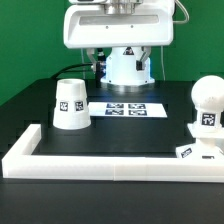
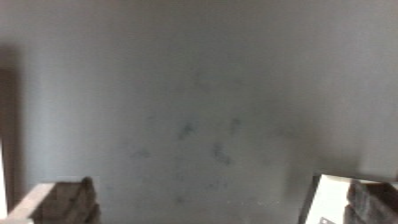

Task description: Assemble lamp

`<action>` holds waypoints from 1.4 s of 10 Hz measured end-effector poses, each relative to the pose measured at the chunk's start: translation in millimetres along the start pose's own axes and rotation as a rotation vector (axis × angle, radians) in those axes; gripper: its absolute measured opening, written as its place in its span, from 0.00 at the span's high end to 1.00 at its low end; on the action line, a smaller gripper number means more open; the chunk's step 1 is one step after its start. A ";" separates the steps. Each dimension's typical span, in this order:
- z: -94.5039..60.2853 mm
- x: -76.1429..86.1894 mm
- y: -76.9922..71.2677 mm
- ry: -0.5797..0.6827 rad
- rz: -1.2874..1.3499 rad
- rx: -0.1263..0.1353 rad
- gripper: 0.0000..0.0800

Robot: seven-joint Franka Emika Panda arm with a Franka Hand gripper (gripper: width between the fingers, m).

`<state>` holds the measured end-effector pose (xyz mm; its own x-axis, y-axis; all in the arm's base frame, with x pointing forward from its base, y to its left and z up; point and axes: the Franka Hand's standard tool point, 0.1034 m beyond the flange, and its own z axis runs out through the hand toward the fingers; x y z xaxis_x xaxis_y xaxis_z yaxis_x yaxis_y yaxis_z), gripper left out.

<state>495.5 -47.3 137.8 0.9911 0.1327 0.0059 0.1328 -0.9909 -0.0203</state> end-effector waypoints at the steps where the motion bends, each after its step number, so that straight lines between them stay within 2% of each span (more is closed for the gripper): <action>1: 0.0 0.0 -0.1 0.000 0.000 0.000 0.13; 2: 0.7 -1.3 0.7 -0.002 -0.001 0.000 0.13; 4: 11.3 -38.3 22.7 -0.025 -0.048 0.013 0.13; 6: 18.8 -68.3 52.9 -0.039 -0.027 0.023 0.13; 7: 19.1 -74.9 53.7 -0.047 0.009 0.018 0.13; 11: 20.4 -74.7 52.5 -0.049 0.006 0.018 0.13; 13: 27.5 -90.6 51.5 -0.044 0.026 0.004 0.13; 14: 32.6 -102.5 51.4 -0.045 0.036 0.010 0.13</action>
Offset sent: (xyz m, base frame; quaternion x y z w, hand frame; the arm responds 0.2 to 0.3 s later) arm -0.0540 -0.0436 -0.0075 0.0240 0.0058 -0.0364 0.9990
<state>400.8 -111.1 103.6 0.9944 0.0982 -0.0396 0.0971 -0.9948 -0.0295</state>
